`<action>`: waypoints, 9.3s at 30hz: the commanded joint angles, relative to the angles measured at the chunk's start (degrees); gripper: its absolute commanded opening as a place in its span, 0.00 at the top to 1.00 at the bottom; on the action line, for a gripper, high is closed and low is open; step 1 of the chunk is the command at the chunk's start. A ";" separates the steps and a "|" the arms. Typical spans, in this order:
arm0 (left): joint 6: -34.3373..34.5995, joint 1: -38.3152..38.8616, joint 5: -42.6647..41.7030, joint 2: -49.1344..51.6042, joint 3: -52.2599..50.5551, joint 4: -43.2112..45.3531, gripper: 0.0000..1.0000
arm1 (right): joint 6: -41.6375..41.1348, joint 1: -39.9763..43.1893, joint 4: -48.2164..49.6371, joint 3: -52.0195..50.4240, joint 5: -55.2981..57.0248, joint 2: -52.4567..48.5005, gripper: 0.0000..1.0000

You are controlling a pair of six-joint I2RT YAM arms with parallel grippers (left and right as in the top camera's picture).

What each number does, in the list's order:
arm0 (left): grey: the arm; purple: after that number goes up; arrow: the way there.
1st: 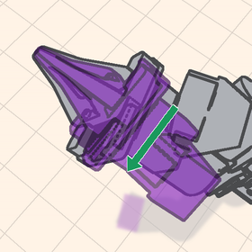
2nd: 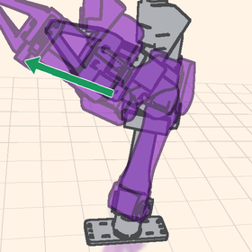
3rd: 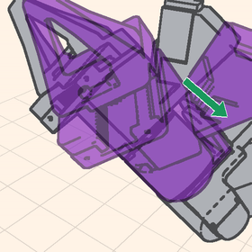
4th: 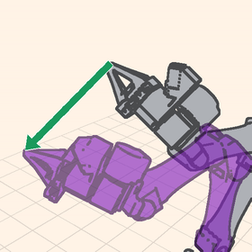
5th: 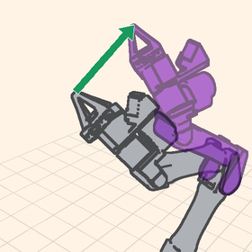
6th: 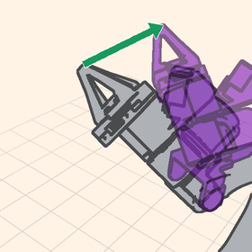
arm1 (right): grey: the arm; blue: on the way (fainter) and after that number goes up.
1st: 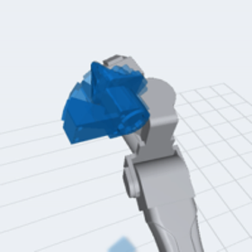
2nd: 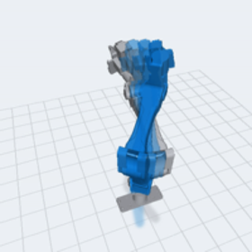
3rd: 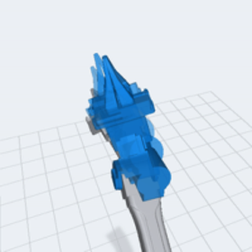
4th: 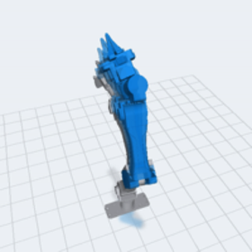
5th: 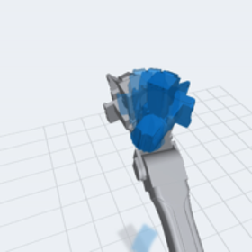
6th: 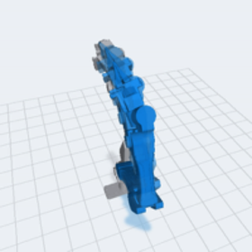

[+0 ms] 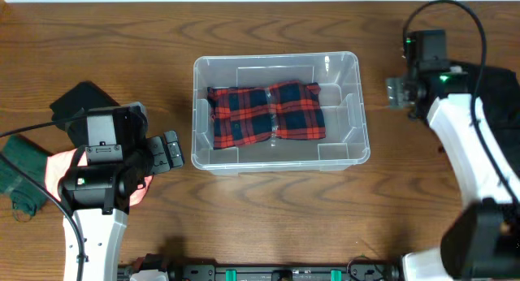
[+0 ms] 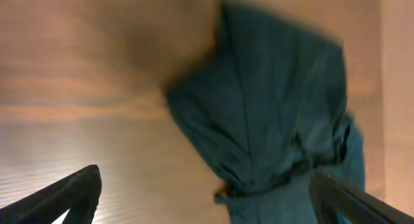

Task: Pack container
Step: 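Carry the plaid shirt into the clear bin and release it, then grasp the black garment on the right with the right gripper, then place the black garment into the bin over the plaid shirt, then move the right gripper back to the remaining black cloth on the right, then carry the second black cloth into the bin with the right gripper, then press and tuck the black cloth into the bin's right side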

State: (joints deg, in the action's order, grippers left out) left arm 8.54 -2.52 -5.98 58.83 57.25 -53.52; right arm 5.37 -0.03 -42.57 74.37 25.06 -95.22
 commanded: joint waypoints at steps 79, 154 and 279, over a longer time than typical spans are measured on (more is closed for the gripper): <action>-0.96 0.07 0.68 0.33 0.94 0.02 0.02 | 14.25 -35.10 0.24 3.74 -13.14 11.39 0.01; -0.96 0.07 0.68 0.33 0.94 0.00 0.02 | -4.46 32.68 -2.38 0.68 2.56 -17.25 0.01; -0.96 0.07 0.68 0.33 0.94 0.00 0.02 | -2.08 -29.51 -1.64 2.01 4.52 11.10 0.99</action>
State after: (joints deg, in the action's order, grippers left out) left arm 8.54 -2.52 -5.98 58.85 57.25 -53.54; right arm 2.79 -29.71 -43.68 76.40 28.01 -84.33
